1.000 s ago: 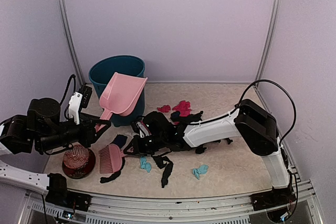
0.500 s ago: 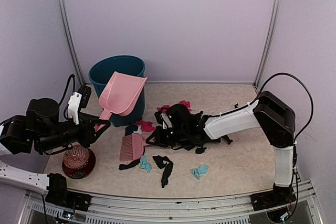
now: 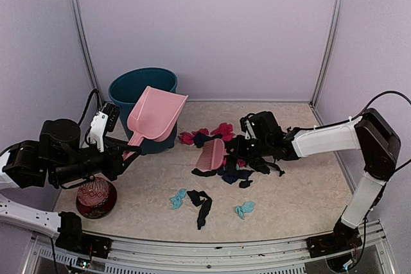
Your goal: Sweep away the paper scraps from the table
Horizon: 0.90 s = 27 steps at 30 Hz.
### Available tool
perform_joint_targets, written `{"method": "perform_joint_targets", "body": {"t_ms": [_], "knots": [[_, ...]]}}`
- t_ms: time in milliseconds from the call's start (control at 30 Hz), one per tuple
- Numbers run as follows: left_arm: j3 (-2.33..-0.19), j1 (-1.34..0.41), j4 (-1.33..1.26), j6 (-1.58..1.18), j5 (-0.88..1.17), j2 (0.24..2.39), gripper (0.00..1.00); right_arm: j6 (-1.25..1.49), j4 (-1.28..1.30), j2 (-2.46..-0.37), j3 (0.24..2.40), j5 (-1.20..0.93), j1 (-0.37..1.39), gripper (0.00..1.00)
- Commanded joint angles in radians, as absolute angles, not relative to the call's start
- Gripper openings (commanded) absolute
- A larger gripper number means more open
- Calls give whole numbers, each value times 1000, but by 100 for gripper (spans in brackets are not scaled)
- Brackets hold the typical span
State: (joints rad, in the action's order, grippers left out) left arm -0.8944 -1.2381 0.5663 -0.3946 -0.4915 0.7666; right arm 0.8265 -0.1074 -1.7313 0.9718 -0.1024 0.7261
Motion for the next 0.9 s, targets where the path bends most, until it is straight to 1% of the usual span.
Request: {"method": "perform_joint_targets", "body": {"t_ms": [0,233,367,567,700,867], "knots": [[-884,-1216,509,-373,-461,772,0,742,76,-1637,937,51,686,0],[-858,-1144,457,-336,-371,772,0,718,126,-1462,992,29,687,0],[-845,-1072,437,-332,-298,775,0,739,75,-1442,1028,-14,706,0],[-824,-998,413,-340,-218,764,0,787,-89,-1544,1075,-82,743,0],[-811,-969,408,-346,-183,764,0,824,-188,-1663,1134,-105,755,0],[-801,-965,410,-353,-181,759,0,871,-251,-1830,1237,-128,763,0]]}}
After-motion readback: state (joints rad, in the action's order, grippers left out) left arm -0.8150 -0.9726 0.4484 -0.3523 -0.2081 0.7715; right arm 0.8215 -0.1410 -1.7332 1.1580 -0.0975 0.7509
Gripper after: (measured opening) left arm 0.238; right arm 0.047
